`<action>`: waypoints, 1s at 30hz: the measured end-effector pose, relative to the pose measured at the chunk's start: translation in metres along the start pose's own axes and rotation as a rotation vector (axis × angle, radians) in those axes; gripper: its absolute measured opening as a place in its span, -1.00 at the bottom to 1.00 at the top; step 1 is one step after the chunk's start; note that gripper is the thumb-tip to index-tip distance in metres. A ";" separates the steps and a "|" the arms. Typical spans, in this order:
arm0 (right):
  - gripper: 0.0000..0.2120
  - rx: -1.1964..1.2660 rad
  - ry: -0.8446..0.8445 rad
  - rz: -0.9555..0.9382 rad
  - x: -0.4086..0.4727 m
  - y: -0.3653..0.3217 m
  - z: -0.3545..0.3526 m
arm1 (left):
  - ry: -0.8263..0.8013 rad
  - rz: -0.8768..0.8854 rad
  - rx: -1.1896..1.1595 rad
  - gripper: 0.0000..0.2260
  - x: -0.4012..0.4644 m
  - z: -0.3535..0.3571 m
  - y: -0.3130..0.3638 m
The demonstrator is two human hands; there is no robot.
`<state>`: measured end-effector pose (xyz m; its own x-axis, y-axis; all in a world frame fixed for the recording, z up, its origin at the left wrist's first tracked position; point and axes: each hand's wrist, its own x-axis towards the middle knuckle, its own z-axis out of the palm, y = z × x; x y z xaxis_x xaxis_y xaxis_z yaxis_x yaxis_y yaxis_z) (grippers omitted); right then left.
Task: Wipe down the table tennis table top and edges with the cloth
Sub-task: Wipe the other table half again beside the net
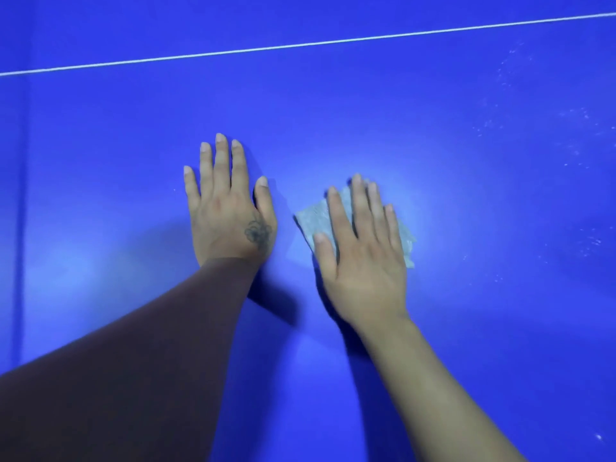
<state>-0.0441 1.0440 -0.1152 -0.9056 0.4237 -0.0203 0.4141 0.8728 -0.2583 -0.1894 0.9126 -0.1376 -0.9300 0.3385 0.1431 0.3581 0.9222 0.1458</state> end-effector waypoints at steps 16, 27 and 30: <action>-0.34 -0.080 0.057 0.207 0.080 0.036 -0.003 | -0.042 0.014 0.014 -0.39 -0.003 -0.007 0.004; -0.38 -0.015 0.034 0.033 -0.100 0.074 -0.016 | -0.086 0.026 0.042 -0.53 -0.032 -0.031 0.014; -0.36 -0.038 0.010 0.118 -0.106 0.108 -0.029 | -0.061 0.019 -0.063 -0.51 -0.102 -0.050 0.028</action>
<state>0.0993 1.1007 -0.1126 -0.8492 0.5266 -0.0387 0.5215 0.8249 -0.2182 -0.0800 0.8943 -0.0988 -0.9257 0.3683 0.0866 0.3783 0.9027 0.2052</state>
